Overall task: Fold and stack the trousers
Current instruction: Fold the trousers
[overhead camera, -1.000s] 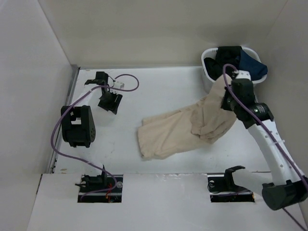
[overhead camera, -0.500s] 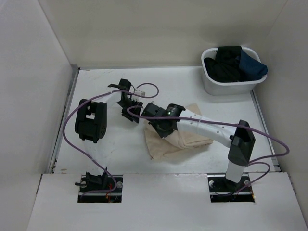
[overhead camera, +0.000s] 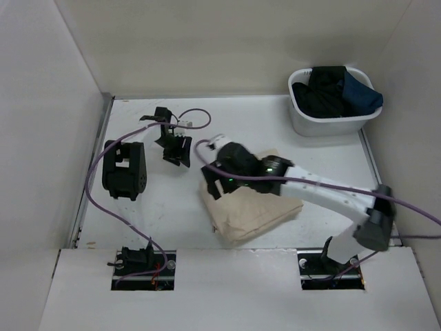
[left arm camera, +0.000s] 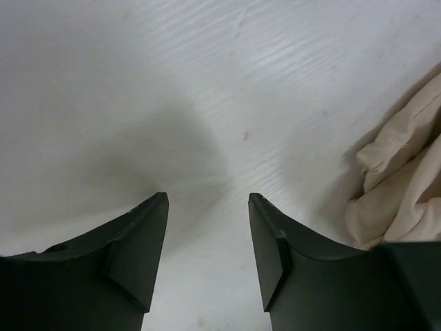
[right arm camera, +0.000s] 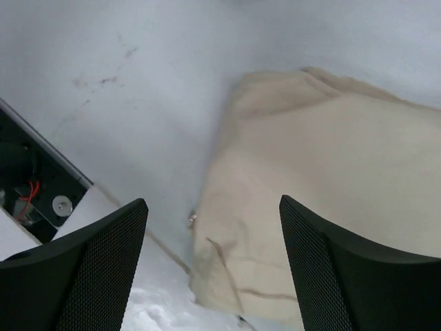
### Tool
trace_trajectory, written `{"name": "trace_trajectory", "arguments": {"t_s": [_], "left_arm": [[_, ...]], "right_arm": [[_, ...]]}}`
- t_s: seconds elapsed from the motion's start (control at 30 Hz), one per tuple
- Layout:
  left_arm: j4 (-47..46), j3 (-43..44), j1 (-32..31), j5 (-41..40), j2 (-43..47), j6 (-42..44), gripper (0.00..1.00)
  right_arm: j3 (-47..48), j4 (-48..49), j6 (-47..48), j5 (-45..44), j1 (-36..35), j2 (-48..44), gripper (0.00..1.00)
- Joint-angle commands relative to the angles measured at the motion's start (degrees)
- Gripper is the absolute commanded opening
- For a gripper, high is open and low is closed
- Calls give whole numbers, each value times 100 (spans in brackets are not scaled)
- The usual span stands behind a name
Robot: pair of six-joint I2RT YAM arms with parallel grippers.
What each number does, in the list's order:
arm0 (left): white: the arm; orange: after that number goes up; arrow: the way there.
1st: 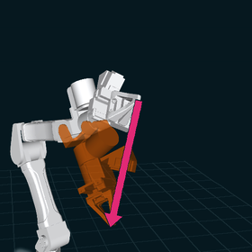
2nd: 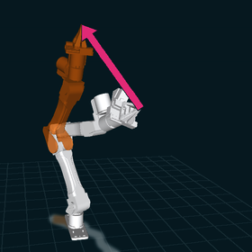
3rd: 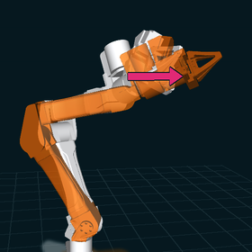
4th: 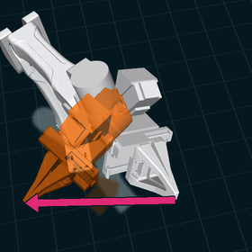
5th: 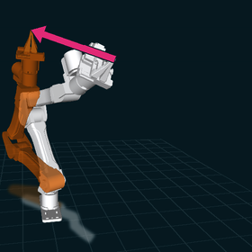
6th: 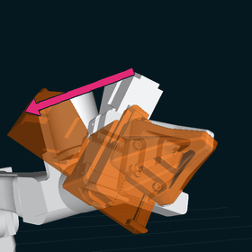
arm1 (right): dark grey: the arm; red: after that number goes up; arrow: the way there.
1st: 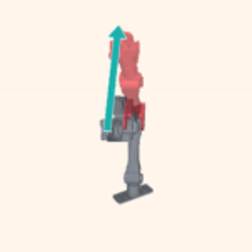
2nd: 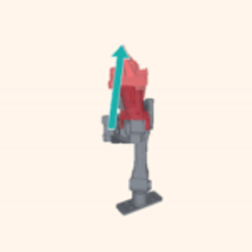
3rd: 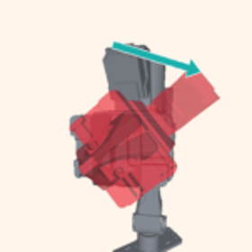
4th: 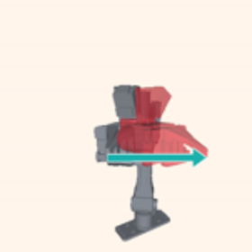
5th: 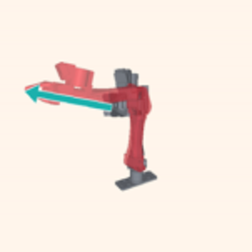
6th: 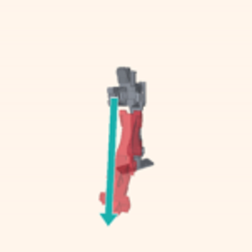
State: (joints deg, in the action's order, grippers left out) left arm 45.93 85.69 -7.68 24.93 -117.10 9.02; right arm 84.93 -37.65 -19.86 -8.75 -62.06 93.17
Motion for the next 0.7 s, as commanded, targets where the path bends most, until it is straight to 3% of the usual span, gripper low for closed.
{"name": "trace_trajectory", "arguments": {"t_s": [0.0, 0.07, 0.1, 0.27, 0.4, 0.47, 0.57, 0.67], "left_arm": [[520, -60, 87, -164, 914, 275, 50], [854, -350, -44, -68, 1372, 469, 51], [986, -430, -132, 20, 1513, 530, 52], [1401, -983, -913, 417, 1709, 654, 54], [946, -1186, -1204, 766, 1225, 286, 51], [551, -1099, -1266, 1389, 1085, -73, 52], [83, -836, -1459, 1778, 847, -532, 48], [21, -589, -1565, 1534, 531, -471, 29]], "right_arm": [[-1089, 173, -1017, -557, 1145, -1474, 83], [-2011, -269, -1372, -575, 2216, -1915, 98], [-2293, -226, -1285, -505, 2525, -2012, 100], [-3446, 1074, -844, 127, 3818, -2093, 100], [-4070, 1514, -1037, 926, 4303, -1819, 100], [-4421, 1698, -1282, 1112, 4321, -1950, 92], [-4800, 1962, -1652, 1253, 4321, -2013, 63], [-4959, 2252, -2038, 1411, 4155, -1986, 41]]}}
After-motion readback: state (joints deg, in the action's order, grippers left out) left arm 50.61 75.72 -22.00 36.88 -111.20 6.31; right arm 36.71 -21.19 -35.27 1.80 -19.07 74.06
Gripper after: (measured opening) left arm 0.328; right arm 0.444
